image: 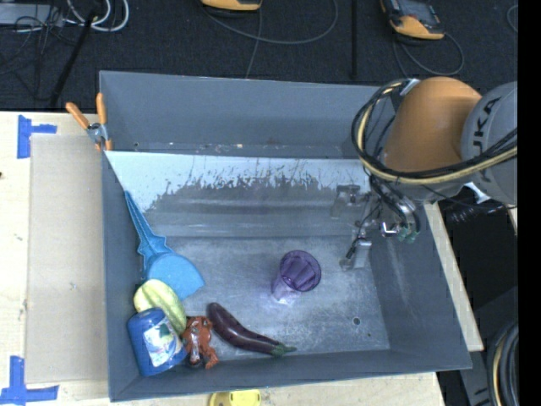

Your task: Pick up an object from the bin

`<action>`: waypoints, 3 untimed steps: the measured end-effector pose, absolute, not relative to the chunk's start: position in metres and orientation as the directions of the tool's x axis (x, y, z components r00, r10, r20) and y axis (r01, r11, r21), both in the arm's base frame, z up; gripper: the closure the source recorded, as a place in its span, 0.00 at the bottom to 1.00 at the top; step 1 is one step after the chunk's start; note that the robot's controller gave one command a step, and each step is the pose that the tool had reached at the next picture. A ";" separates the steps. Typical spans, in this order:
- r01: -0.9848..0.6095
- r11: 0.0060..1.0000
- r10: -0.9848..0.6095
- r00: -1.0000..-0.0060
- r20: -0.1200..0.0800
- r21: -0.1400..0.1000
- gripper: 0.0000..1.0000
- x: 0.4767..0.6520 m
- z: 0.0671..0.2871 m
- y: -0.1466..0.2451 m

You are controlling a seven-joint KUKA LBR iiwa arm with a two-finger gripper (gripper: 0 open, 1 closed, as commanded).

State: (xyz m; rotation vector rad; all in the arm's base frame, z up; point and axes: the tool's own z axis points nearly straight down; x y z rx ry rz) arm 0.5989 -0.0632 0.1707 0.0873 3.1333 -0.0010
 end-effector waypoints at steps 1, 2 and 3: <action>0.208 0.978 0.208 -0.978 -0.001 0.001 0.00 0.600 0.113 -0.042; 0.208 0.978 0.208 -0.978 -0.001 0.001 0.00 0.595 0.096 -0.037; -0.036 0.999 -0.036 -0.999 0.007 0.001 0.00 0.580 0.128 -0.046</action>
Offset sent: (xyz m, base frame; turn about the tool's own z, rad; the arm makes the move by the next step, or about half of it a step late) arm -0.0332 0.0325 -0.1007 0.0172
